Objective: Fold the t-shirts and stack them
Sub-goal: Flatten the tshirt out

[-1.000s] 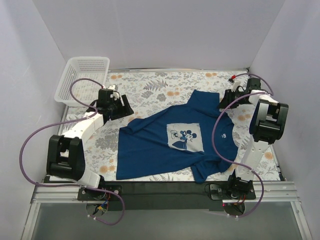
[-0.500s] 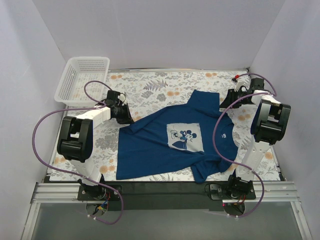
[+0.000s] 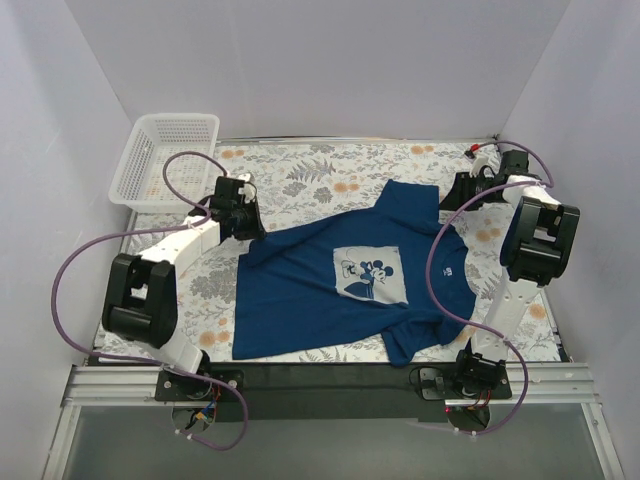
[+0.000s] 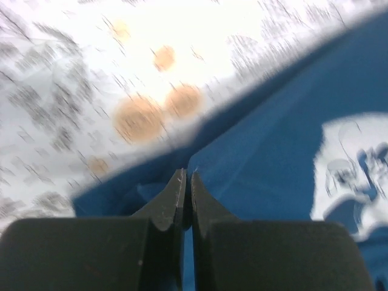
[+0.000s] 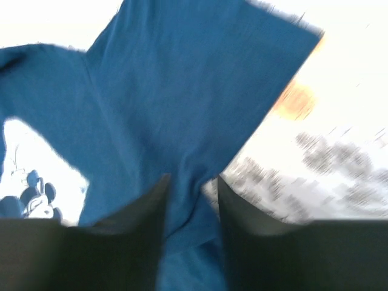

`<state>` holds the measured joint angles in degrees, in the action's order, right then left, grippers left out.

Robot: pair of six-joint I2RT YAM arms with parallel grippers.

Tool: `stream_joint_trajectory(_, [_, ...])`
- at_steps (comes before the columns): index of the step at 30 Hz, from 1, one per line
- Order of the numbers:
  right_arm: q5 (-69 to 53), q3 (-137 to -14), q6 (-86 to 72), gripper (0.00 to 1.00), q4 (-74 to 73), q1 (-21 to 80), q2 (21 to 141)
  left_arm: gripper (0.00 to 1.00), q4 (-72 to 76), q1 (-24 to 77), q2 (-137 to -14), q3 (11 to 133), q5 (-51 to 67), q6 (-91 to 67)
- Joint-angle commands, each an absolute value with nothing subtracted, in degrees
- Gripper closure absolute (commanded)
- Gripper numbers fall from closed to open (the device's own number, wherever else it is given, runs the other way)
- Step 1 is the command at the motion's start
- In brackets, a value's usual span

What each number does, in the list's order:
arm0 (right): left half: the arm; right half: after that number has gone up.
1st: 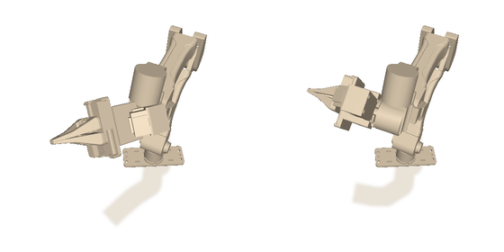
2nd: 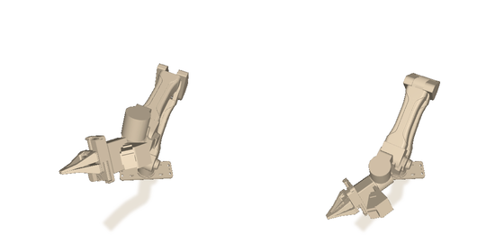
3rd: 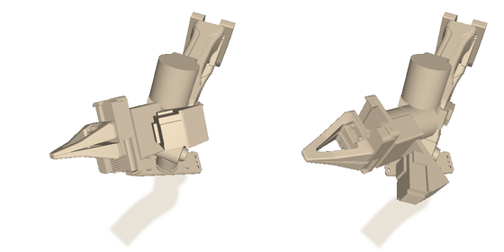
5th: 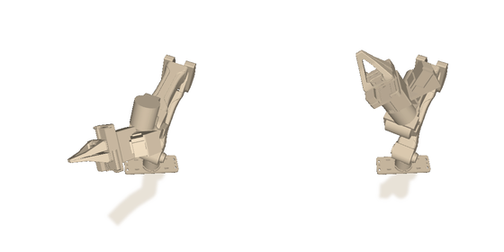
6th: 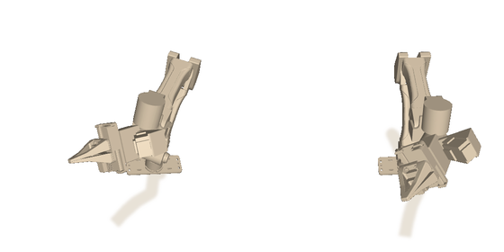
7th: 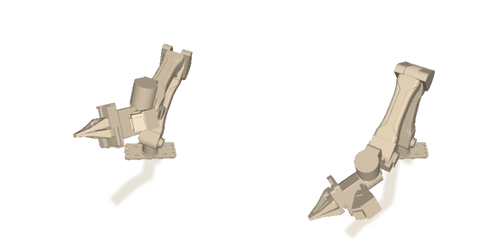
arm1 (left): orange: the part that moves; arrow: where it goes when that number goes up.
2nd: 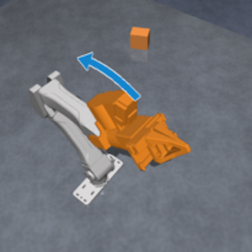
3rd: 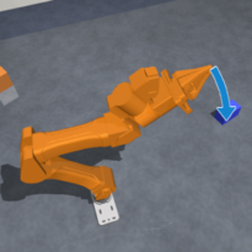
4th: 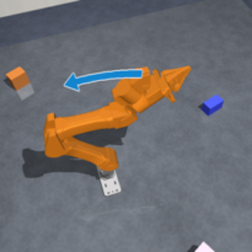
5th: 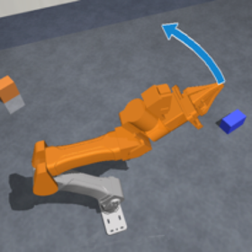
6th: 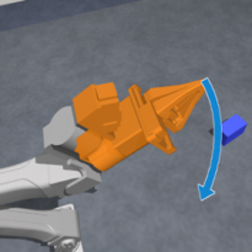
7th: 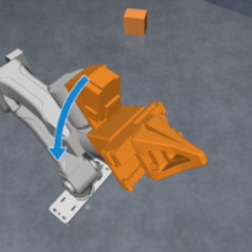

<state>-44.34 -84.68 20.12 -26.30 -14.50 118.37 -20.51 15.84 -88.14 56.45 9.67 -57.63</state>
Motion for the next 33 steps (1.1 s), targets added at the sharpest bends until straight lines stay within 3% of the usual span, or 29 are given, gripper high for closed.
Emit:
stream_joint_trajectory(1, [-46.1, -95.1, 16.9, 0.54, -24.9, -14.5, 121.9, 1.00, -17.1, 12.6, -96.5, 65.1, 2.5, -56.2])
stream_joint_trajectory(2, [-45.8, -96.2, 15.8, 0.48, -24.7, -14.4, 123.4, 1.00, -17.1, 12.4, -99.5, 67.6, 2.4, -55.6])
stream_joint_trajectory(4, [-44.0, -101.4, 14.5, 0.46, -24.3, -13.9, 126.1, 1.00, -17.1, 12.1, -103.0, 70.7, 2.2, -55.1])
stream_joint_trajectory(11, [-38.2, -113.9, 11.0, 0.48, -25.0, -11.4, 137.1, 1.00, -16.3, 11.2, -109.3, 75.4, 2.8, -54.5])
stream_joint_trajectory(19, [-33.8, -116.1, 10.2, 0.51, -25.2, -9.4, 141.0, 1.00, -15.9, 9.7, -113.6, 79.3, 3.1, -54.1])
stream_joint_trajectory(31, [-30.1, -112.2, 10.2, 0.72, -26.1, -8.5, 139.8, 1.00, -15.8, 8.3, -118.3, 84.3, 4.0, -54.5])
stream_joint_trajectory(33, [-29.9, -112.2, 10.5, 0.80, -26.1, -8.4, 139.8, 1.00, -15.7, 8.2, -119.1, 85.1, 4.1, -54.6])
